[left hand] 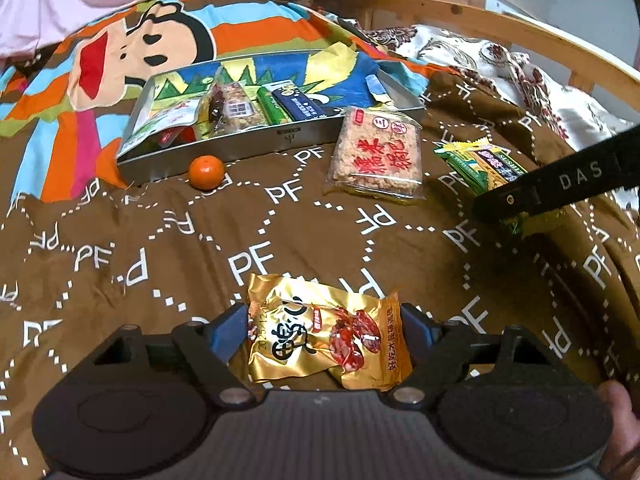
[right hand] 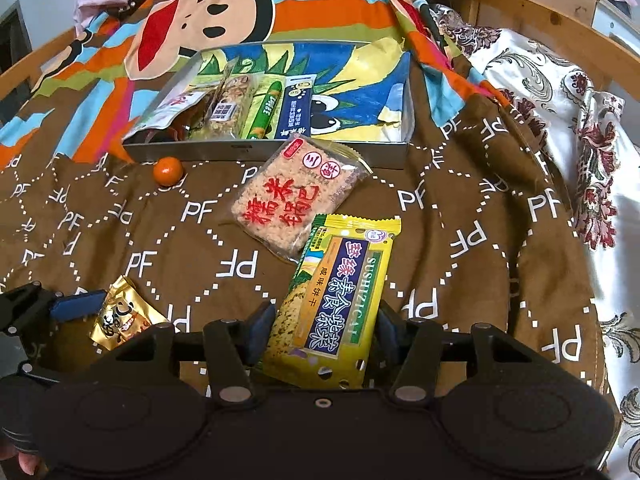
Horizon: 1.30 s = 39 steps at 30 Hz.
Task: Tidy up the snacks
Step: 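Grasp the gold jerky pack with the left tool while the right tool holds the candy bar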
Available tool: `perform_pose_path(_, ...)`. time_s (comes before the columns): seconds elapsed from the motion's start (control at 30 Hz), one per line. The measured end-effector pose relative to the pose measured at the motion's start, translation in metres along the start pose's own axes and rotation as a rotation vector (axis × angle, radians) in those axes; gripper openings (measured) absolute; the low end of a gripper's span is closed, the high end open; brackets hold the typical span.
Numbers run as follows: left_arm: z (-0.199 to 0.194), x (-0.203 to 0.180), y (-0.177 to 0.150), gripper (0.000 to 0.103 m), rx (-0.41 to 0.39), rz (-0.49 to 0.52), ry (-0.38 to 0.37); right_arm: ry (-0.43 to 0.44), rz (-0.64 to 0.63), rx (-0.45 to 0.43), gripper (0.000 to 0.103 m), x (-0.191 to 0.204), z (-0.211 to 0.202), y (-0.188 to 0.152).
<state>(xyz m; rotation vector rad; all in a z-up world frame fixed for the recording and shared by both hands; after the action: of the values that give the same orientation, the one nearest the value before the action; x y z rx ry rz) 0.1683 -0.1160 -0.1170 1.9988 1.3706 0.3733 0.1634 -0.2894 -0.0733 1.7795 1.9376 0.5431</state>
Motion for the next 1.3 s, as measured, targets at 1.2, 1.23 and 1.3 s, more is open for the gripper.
perform_pose_path(1.2, -0.004, 0.005, -0.008, 0.077, 0.059, -0.040, 0.010, 0.115, -0.127, 0.123, 0.061, 0.045, 0.041, -0.012)
perform_pose_path(1.23, -0.004, 0.005, -0.008, 0.076, 0.055, -0.042, 0.012, 0.090, -0.147, 0.125, 0.052, 0.046, 0.042, -0.013)
perform_pose_path(1.3, -0.006, 0.007, -0.007, 0.072, 0.047, -0.061, 0.011, 0.069, -0.169, 0.117, 0.051, 0.046, 0.042, -0.013)
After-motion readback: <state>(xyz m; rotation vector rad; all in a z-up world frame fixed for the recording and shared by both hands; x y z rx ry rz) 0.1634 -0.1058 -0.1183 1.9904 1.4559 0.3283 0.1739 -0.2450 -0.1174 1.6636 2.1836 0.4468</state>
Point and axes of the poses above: each gripper's, at about its wrist camera, not at the fingertips, and z roughly the way its jaws point, x to its left, y to its top, the point moved 5 cm from there along z, roughly the way its jaws point, and after that the axes turned 9 degrees about -z, right-handed, at the moved point
